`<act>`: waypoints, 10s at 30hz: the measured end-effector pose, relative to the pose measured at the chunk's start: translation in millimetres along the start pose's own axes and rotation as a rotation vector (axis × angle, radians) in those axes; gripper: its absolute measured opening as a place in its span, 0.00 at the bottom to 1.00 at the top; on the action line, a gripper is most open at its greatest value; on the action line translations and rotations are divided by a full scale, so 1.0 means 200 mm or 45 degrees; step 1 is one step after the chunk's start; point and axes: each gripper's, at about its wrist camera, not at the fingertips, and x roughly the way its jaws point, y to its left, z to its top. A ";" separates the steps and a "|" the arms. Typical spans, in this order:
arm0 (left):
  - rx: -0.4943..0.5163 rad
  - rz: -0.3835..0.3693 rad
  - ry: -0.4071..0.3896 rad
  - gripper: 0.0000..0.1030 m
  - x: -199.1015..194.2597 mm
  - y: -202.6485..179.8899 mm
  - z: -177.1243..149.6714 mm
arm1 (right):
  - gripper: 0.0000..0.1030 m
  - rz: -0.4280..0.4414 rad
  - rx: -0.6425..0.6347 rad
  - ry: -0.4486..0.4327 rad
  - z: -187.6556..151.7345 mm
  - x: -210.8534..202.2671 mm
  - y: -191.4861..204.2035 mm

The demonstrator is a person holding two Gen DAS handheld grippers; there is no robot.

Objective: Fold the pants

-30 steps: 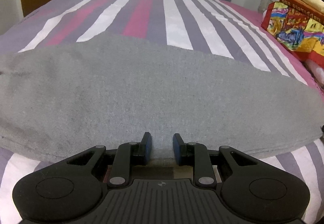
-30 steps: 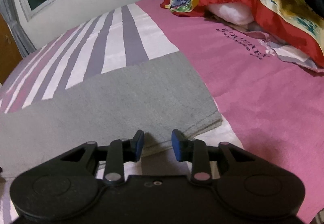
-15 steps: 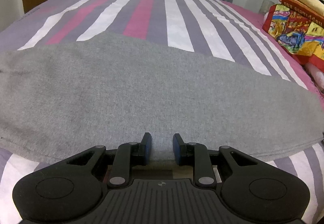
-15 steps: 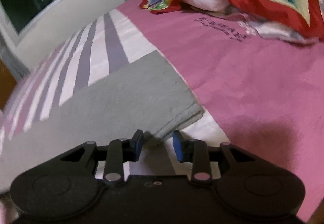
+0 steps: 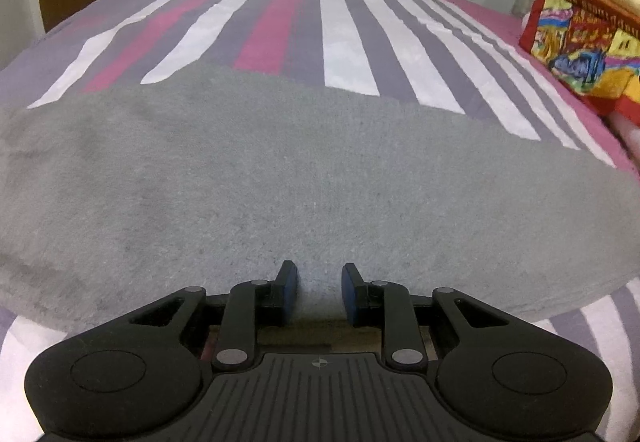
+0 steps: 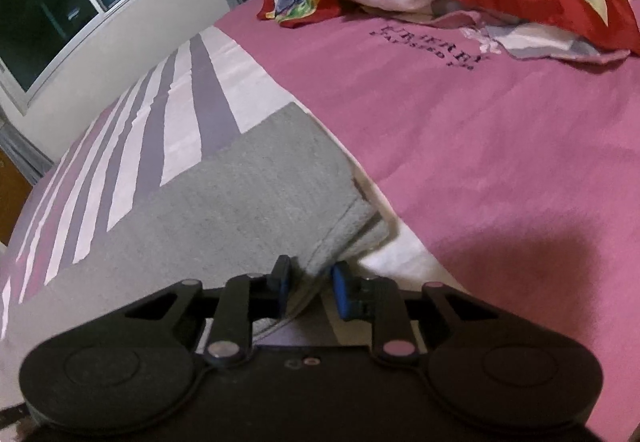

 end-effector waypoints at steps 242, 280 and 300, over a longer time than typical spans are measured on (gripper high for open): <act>-0.535 -0.579 0.143 0.78 0.09 0.20 0.15 | 0.58 0.573 -0.447 0.090 -0.38 -0.11 1.10; -0.448 -0.304 -0.075 0.30 -0.12 0.41 0.08 | 0.34 0.382 -0.741 0.125 -0.51 0.03 1.16; -0.716 0.004 -0.121 0.45 -0.35 0.99 -0.12 | 0.36 0.460 -0.848 0.173 -0.70 0.03 1.48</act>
